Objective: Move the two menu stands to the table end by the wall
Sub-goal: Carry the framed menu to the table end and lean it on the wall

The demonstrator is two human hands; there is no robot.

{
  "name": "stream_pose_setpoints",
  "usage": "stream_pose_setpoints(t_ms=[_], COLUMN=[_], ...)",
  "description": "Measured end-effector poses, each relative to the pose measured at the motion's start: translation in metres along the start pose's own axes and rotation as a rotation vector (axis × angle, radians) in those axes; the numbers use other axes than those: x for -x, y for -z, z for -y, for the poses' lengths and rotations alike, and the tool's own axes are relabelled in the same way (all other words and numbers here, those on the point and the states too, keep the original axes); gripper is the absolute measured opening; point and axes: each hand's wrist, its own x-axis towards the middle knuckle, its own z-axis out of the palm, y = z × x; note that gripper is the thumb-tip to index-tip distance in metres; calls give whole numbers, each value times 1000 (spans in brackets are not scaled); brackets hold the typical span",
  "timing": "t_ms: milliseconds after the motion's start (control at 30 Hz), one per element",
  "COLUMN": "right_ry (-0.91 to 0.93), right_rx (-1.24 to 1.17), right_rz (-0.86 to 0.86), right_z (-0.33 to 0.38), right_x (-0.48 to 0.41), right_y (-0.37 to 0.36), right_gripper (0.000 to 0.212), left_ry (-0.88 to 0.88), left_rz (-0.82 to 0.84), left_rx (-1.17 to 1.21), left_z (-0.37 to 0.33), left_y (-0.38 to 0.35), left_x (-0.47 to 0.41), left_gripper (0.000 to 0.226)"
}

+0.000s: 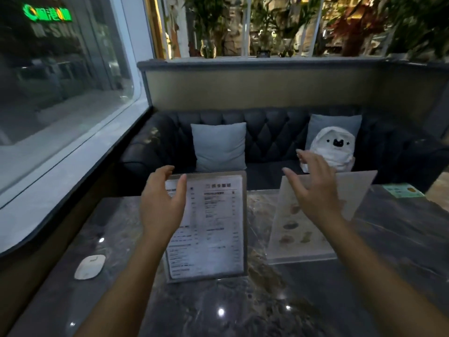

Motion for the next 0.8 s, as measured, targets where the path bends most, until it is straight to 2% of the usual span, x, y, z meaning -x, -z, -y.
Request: stream_pose_setpoints(t_ms=[200,433,633,733,800], right_ry=[15,-300,-545,-637,-676], right_rx=[-87,-172,-412,-486,-485], right_rz=[166,332,417,362,325], right_z=[32,26,21,20,17], right_x=[22,72,96,100,101], right_y=[-54,-103,-121,-126,-129], right_gripper=[43,54,44,21,16], left_ry=[69,204,466,480,462], left_rz=[5,136,409,514,539], left_rx=[-77,-66,183,204,223], left_z=[44,93,129,138,141], left_y=[23,31,25,19,14], left_x=[8,22,35,40,41], left_gripper=[34,46,46,39,35])
